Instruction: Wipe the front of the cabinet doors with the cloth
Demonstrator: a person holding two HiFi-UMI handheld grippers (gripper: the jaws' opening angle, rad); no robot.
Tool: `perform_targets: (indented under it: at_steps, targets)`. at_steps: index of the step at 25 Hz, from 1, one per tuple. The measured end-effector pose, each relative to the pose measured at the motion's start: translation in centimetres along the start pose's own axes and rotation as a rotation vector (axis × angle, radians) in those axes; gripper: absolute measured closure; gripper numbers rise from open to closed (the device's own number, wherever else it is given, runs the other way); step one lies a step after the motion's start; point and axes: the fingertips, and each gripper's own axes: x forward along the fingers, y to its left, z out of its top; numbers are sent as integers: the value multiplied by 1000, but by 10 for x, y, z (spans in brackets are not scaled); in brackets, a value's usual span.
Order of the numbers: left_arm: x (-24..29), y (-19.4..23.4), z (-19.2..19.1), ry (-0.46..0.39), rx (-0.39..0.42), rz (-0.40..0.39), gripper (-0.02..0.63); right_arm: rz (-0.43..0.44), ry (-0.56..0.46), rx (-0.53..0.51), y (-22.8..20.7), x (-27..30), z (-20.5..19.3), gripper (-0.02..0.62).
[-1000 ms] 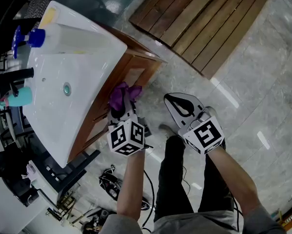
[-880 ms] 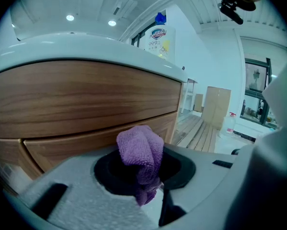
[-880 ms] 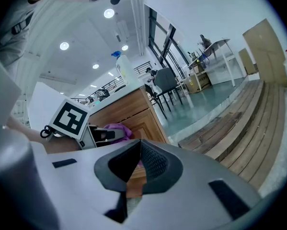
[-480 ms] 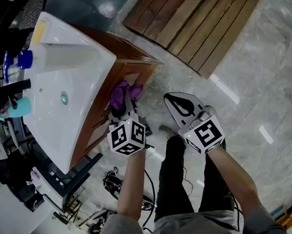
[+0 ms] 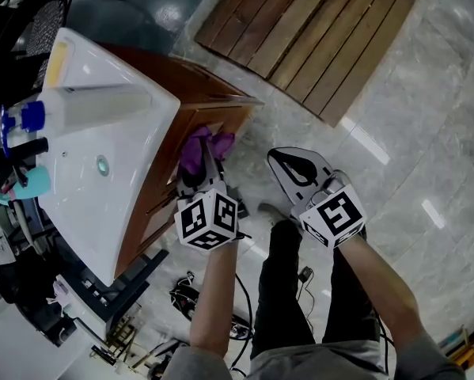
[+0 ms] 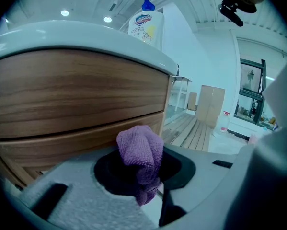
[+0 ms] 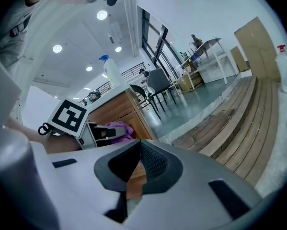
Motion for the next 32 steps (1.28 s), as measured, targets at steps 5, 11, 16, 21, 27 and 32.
perform_targets:
  at_steps: [5,11,16,21,27,32]
  targets:
    - [8,-11,4,1,9,-21,512,-11,-7,13,-9,-2,3,586]
    - [19,-26,8,1,22,-49,512,-21,-6,25,-17,-5,2,586]
    - [25,-36,12,-1,25,-61,512,-43,-9,44,-27,-11,1,586]
    - [28,-39,12,-4,23,-62,512,-44,-14,47,-32,-13,3,586]
    - [12,-53,-1,7,16,-83,512,-43,-10,54,-29,-16,1,586]
    - [-7,-57,-21,34,13,-90,512,-20,-10,48,-21,-18,-3,586]
